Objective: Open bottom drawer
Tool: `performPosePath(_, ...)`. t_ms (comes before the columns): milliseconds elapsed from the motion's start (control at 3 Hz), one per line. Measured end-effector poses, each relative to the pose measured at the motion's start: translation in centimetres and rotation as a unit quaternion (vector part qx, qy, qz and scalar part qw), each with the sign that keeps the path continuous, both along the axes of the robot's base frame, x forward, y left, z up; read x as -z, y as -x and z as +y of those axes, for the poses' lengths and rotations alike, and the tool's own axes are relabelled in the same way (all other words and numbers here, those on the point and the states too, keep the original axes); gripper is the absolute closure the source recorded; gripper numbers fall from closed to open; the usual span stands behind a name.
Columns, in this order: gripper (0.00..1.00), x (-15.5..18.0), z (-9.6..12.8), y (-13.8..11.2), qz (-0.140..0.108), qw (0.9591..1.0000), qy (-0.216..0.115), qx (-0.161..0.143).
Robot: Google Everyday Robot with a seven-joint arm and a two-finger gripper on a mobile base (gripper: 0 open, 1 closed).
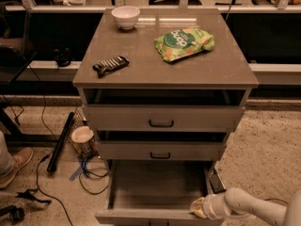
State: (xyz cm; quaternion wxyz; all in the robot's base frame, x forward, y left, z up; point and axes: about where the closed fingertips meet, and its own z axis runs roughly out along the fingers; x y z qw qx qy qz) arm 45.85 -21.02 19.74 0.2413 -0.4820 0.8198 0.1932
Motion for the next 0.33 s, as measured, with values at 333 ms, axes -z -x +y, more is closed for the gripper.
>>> performPosePath(333, 1.0, -4.55, -0.14, 0.35, -0.042, 0.9988, -0.007, -0.024)
